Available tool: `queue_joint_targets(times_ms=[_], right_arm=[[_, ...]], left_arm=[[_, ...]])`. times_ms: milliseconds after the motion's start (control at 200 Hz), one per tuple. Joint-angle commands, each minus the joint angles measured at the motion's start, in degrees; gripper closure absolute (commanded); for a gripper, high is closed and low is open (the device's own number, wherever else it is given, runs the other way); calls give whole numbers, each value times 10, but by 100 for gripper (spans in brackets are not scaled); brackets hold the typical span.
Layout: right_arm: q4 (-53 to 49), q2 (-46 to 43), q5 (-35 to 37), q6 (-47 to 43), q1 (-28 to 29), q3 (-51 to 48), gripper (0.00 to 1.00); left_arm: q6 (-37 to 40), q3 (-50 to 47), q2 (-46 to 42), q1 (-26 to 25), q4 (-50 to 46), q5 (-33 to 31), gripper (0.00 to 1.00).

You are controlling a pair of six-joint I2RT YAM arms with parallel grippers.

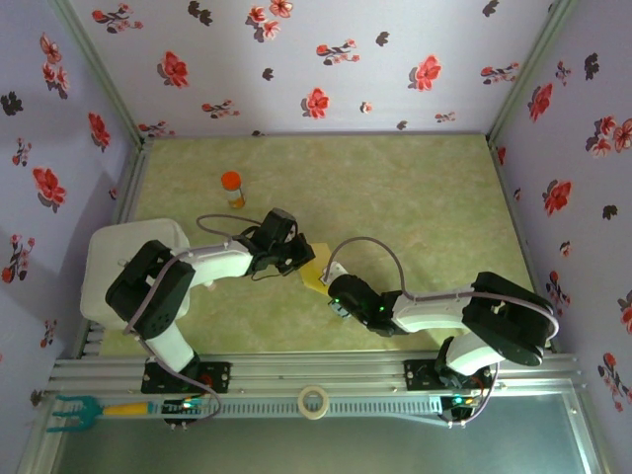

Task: Fold a paper plane with a square sheet of paper (pick it up from the middle)
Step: Fourth fold the wing at the center of the table.

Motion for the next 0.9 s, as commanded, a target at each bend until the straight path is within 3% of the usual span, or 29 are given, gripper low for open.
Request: queue_joint_targets(times_ms=[0, 245, 365, 520, 720, 895], right_arm=[[10, 7, 5, 7, 5, 3, 85], [13, 8, 0, 15, 4, 5, 90], [21, 17, -17, 39, -4, 4, 92], [45, 38, -92, 86, -35, 1, 93], [105, 40, -171, 144, -80, -22, 94], [117, 50, -227, 175, -107, -26, 93]], left_arm=[[-4, 12, -3, 0, -8, 2, 94], [-3, 13, -5, 1, -7, 2, 89], [-1, 5, -24, 1, 1, -12, 66], [3, -20, -78, 1, -9, -61, 48], [11, -39, -123, 2, -29, -97, 45], [12, -41, -114, 2, -23, -85, 52]])
